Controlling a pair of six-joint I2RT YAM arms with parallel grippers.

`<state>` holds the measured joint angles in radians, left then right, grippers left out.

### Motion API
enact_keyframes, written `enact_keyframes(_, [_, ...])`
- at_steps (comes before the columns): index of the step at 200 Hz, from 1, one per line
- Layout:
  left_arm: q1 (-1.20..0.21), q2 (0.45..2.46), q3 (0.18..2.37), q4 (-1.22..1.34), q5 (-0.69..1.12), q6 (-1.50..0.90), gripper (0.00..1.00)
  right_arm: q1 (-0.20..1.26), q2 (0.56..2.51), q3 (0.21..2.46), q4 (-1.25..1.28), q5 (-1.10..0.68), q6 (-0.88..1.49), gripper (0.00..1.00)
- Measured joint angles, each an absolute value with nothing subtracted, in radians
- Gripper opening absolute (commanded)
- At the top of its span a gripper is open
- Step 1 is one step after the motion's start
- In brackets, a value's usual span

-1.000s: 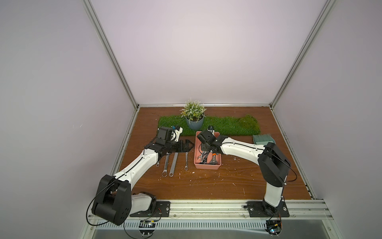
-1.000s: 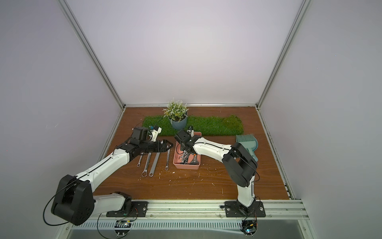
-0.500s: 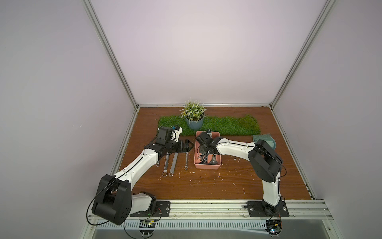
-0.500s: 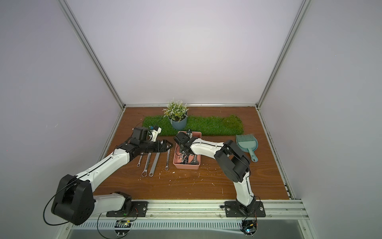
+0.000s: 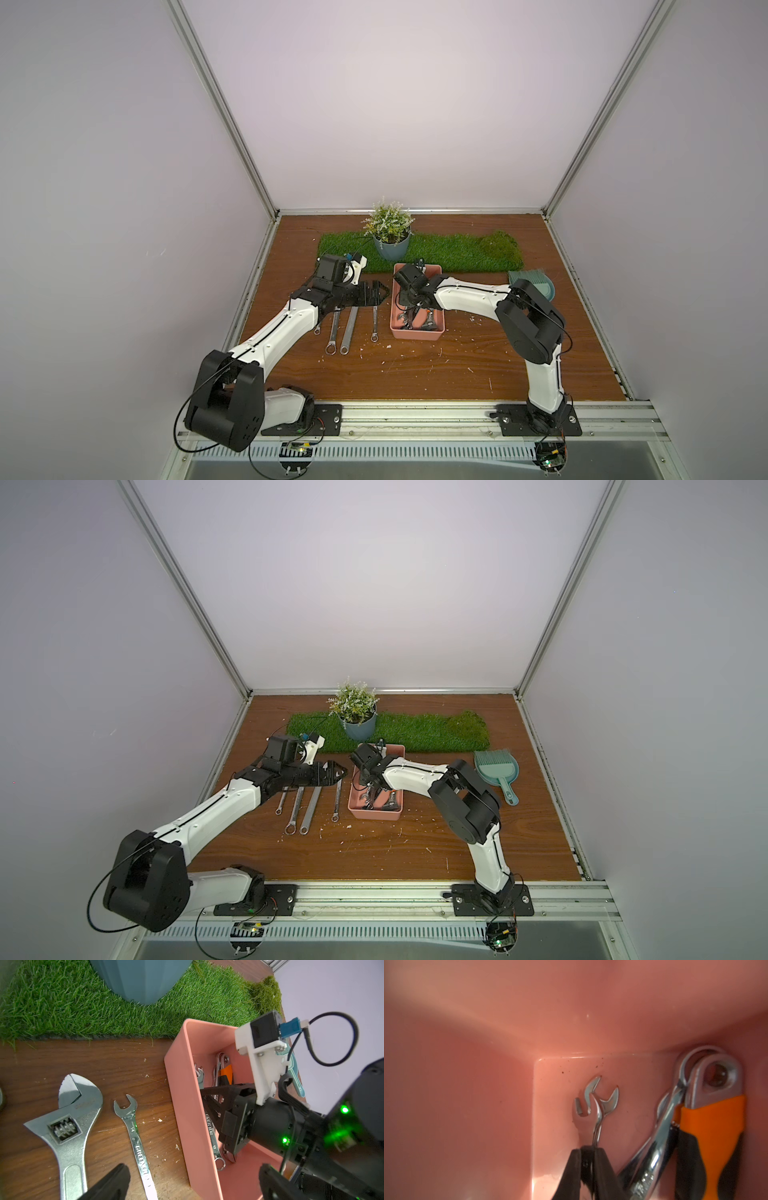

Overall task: Take out the wrench from the storage box
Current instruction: Pick up the wrench from the storage box, then place the wrench at the center of the board.

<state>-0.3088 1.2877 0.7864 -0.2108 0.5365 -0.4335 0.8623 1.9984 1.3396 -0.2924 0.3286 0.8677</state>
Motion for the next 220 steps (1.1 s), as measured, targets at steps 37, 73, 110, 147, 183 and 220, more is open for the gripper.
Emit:
enact_keyframes(37, [-0.309,1.289,0.786,-0.215,0.535,-0.434,1.0,0.862,1.989,1.339,-0.315,0.336,0.86,0.07])
enact_keyframes(73, [-0.309,1.294,0.786,-0.218,0.534,-0.434,1.0,0.862,1.965,1.336,-0.339,0.336,0.859,0.03])
enact_keyframes(110, [-0.309,1.294,0.786,-0.227,0.535,-0.434,1.0,0.862,1.898,1.336,-0.35,0.336,0.857,0.0])
enact_keyframes(147, [-0.314,1.293,0.792,-0.226,0.548,-0.441,1.0,0.862,1.797,1.336,-0.37,0.347,0.841,0.0])
enact_keyframes(183, [-0.326,1.283,0.806,-0.215,0.565,-0.457,1.0,0.84,1.64,1.286,-0.384,0.374,0.775,0.0])
enact_keyframes(220, [-0.334,1.274,0.807,-0.205,0.568,-0.466,1.0,0.717,1.423,1.122,-0.392,0.359,0.681,0.0])
